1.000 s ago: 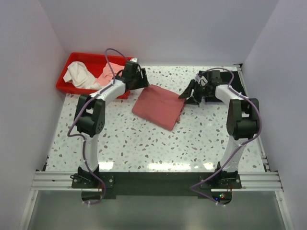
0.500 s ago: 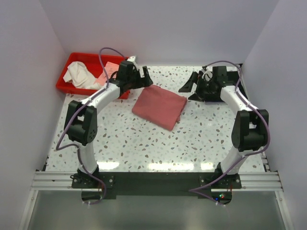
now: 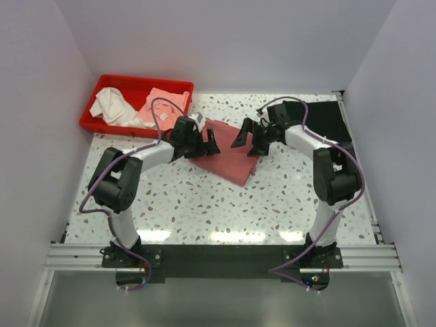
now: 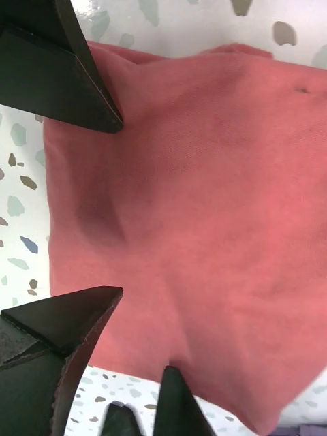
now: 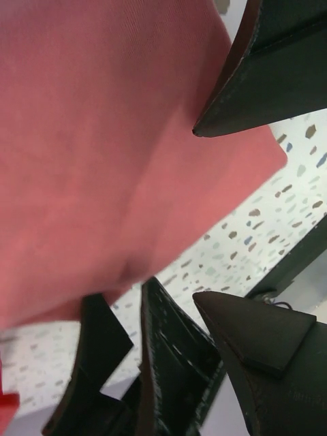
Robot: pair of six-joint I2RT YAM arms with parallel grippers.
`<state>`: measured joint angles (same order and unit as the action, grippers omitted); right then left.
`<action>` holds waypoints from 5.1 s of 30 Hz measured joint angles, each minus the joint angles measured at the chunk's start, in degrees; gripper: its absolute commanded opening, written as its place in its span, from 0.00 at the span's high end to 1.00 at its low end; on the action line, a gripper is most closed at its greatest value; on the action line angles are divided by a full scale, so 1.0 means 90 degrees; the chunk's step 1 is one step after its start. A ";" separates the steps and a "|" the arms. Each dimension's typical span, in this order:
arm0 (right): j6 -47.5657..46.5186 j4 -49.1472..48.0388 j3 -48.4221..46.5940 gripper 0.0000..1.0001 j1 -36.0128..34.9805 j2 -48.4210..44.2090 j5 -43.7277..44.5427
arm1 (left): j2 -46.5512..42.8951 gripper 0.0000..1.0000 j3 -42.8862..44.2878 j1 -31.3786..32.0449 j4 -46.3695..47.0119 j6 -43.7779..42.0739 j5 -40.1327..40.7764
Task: Fold and stack the t-shirts
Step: Fold the tshirt, then neatly place the folded tshirt to the corner
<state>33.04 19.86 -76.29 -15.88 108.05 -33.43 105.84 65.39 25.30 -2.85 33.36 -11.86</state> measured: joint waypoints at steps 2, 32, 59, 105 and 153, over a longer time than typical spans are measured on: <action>-0.0002 0.0022 0.0000 0.01 0.0012 0.0216 0.0138 | -0.0002 0.00 -0.0204 0.0010 0.0090 0.0027 -0.0010; -0.0916 0.0687 0.1496 0.01 0.0015 -0.2642 0.1761 | -0.3099 0.00 -0.2137 0.1020 -0.0126 0.0750 0.1122; -0.0918 0.0073 0.1146 0.19 -0.0250 -0.0476 0.2686 | 0.0019 0.00 -0.0311 -0.0340 0.0372 0.0311 0.1188; -0.2232 0.0284 -0.0104 1.00 -0.0600 0.0250 0.4274 | -0.3009 0.00 -0.0899 -0.0333 -0.0226 -0.0053 0.1496; -0.5969 0.0721 -0.3162 1.00 -0.0549 0.0253 0.9158 | -0.5632 0.00 -0.3400 -0.0333 -0.2113 0.0578 0.1923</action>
<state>-20.69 26.35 -104.75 -20.82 110.32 48.99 55.16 34.79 22.31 -21.87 38.57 5.45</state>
